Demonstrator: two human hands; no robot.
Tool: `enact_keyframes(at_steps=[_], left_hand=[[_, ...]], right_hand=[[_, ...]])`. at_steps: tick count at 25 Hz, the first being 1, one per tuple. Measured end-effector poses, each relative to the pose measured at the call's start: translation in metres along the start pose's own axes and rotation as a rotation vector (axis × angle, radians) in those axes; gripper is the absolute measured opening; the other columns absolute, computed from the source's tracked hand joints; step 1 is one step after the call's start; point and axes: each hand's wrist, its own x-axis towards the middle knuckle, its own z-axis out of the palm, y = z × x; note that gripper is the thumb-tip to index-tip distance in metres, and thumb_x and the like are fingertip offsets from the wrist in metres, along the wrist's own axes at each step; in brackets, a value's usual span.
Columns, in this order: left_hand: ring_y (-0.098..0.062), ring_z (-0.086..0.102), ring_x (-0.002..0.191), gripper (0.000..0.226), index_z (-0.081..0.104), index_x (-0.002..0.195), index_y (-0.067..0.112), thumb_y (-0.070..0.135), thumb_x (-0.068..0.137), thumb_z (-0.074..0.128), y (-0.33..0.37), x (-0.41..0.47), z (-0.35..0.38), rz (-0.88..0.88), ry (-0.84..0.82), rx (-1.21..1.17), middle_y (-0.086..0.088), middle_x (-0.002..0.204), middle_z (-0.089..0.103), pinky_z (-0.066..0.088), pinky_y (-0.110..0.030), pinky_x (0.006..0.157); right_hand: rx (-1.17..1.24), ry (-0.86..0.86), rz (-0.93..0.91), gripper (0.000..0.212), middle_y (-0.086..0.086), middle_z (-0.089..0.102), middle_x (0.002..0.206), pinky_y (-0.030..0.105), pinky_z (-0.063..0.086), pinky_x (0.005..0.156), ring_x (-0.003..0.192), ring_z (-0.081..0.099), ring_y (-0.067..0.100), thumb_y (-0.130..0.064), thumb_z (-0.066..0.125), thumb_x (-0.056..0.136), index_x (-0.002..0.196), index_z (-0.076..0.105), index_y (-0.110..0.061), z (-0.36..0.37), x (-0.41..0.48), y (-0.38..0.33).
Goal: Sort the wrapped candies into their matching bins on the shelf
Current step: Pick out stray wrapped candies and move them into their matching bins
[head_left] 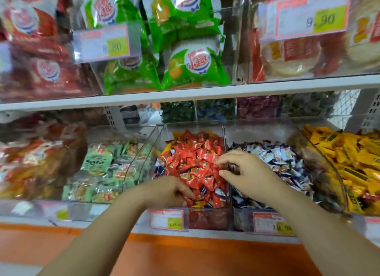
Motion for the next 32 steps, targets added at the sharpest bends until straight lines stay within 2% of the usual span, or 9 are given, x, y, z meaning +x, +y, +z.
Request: enact_keyframes(at_steps=[4,9,12,14,17,21,25,29,32], left_hand=[[-0.01,0.051,0.117,0.038,0.057,0.127,0.026,0.022,0.089,0.061,-0.007,0.014,0.001,-0.006,0.068,0.089,0.007,0.132,0.055,0.038,-0.022,0.099],[-0.012,0.048,0.12,0.042,0.054,0.13,0.023,0.024,0.089,0.061,-0.008,0.011,0.002,-0.007,0.238,0.173,0.006,0.132,0.051,0.035,-0.028,0.106],[-0.006,0.056,0.101,0.028,0.063,0.117,0.024,0.021,0.09,0.06,0.002,0.004,0.0,0.013,0.332,0.067,0.012,0.109,0.057,0.044,-0.021,0.094],[-0.001,0.06,0.093,0.022,0.066,0.11,0.024,0.017,0.091,0.059,0.01,0.003,-0.001,0.017,0.213,-0.065,0.013,0.101,0.064,0.047,-0.016,0.086],[-0.004,0.058,0.106,0.032,0.061,0.121,0.02,0.01,0.09,0.058,0.018,0.011,0.003,-0.013,-0.022,-0.052,0.007,0.118,0.063,0.042,-0.011,0.088],[-0.01,0.056,0.107,0.037,0.06,0.121,0.019,0.003,0.089,0.055,0.022,0.025,0.004,-0.049,-0.13,0.048,0.006,0.122,0.06,0.045,-0.019,0.09],[-0.011,0.057,0.087,0.03,0.063,0.113,0.02,0.008,0.085,0.061,0.021,0.027,0.006,-0.036,-0.094,0.051,0.004,0.103,0.063,0.044,-0.019,0.076],[-0.002,0.051,0.064,0.034,0.062,0.11,0.018,0.005,0.079,0.064,0.019,0.011,0.002,-0.039,0.061,-0.216,0.006,0.088,0.055,0.042,-0.015,0.06],[0.0,0.048,0.058,0.031,0.061,0.104,0.018,0.0,0.08,0.062,0.022,-0.001,-0.005,-0.001,0.227,-0.393,0.003,0.08,0.05,0.04,-0.016,0.057]], right_hand=[[-0.014,-0.016,-0.022,0.025,-0.014,0.053,0.127,0.023,0.04,0.098,0.118,0.047,0.004,-0.027,0.059,0.09,0.114,0.064,-0.028,-0.001,-0.002,0.001],[-0.015,-0.082,-0.027,0.024,-0.018,0.043,0.138,0.025,0.033,0.106,0.128,0.036,0.001,-0.028,0.057,0.091,0.114,0.063,-0.031,-0.006,-0.008,0.0],[-0.011,-0.09,-0.026,0.024,-0.019,0.041,0.14,0.026,0.028,0.109,0.129,0.035,0.001,-0.029,0.057,0.091,0.113,0.062,-0.033,-0.007,-0.01,-0.001],[-0.022,-0.089,-0.026,0.024,-0.019,0.04,0.14,0.026,0.025,0.11,0.131,0.034,0.001,-0.03,0.057,0.091,0.113,0.062,-0.033,-0.008,-0.011,-0.001],[-0.019,-0.096,-0.029,0.023,-0.019,0.04,0.14,0.025,0.025,0.109,0.13,0.034,0.001,-0.03,0.057,0.091,0.113,0.062,-0.033,-0.008,-0.013,-0.001],[-0.018,-0.105,-0.036,0.024,-0.019,0.04,0.141,0.024,0.026,0.108,0.13,0.035,0.001,-0.03,0.058,0.09,0.113,0.062,-0.034,-0.009,-0.013,-0.001],[0.007,-0.118,-0.049,0.024,-0.018,0.042,0.139,0.023,0.031,0.105,0.126,0.039,0.0,-0.029,0.058,0.09,0.113,0.062,-0.033,-0.012,-0.015,-0.001],[0.021,-0.08,-0.069,0.024,-0.018,0.052,0.126,0.004,0.03,0.089,0.109,0.045,-0.006,-0.027,0.056,0.091,0.114,0.063,-0.031,-0.023,-0.022,0.003],[0.058,-0.029,-0.046,0.022,-0.02,0.056,0.115,0.006,0.041,0.084,0.105,0.051,-0.005,-0.025,0.056,0.091,0.11,0.064,-0.031,-0.035,-0.032,0.011]])
